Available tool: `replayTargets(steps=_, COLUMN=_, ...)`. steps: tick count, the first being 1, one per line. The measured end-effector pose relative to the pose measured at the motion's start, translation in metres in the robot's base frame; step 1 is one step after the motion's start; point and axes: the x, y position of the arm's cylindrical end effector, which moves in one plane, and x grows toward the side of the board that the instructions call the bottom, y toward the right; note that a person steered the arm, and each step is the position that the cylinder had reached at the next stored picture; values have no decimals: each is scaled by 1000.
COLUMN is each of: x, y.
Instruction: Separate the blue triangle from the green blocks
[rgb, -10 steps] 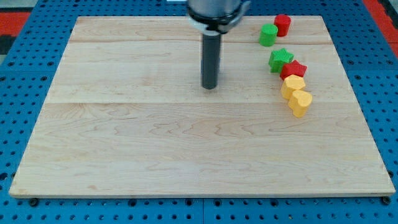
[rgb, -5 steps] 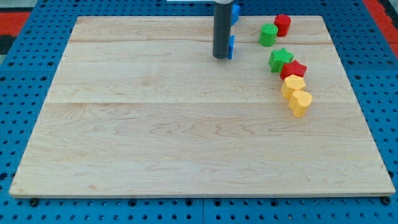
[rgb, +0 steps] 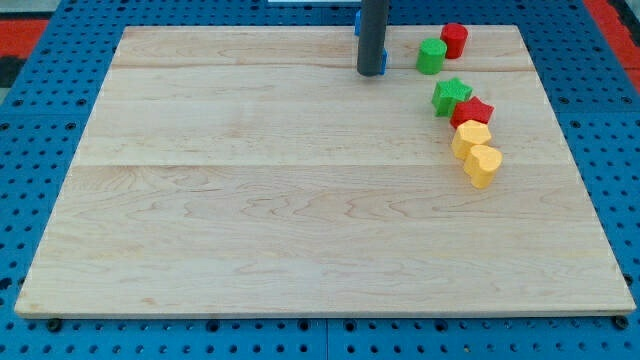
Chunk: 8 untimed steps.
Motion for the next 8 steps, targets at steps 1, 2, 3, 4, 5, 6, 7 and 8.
replayTargets(steps=1, x=-9, y=-2)
replayTargets(steps=2, x=-24, y=-11)
replayTargets(steps=3, x=-38, y=-11)
replayTargets(steps=4, x=-51, y=-11)
replayTargets(steps=5, x=-63, y=-11)
replayTargets(steps=6, x=-64, y=-14)
replayTargets(steps=7, x=-38, y=-20)
replayTargets(steps=8, x=1, y=-21)
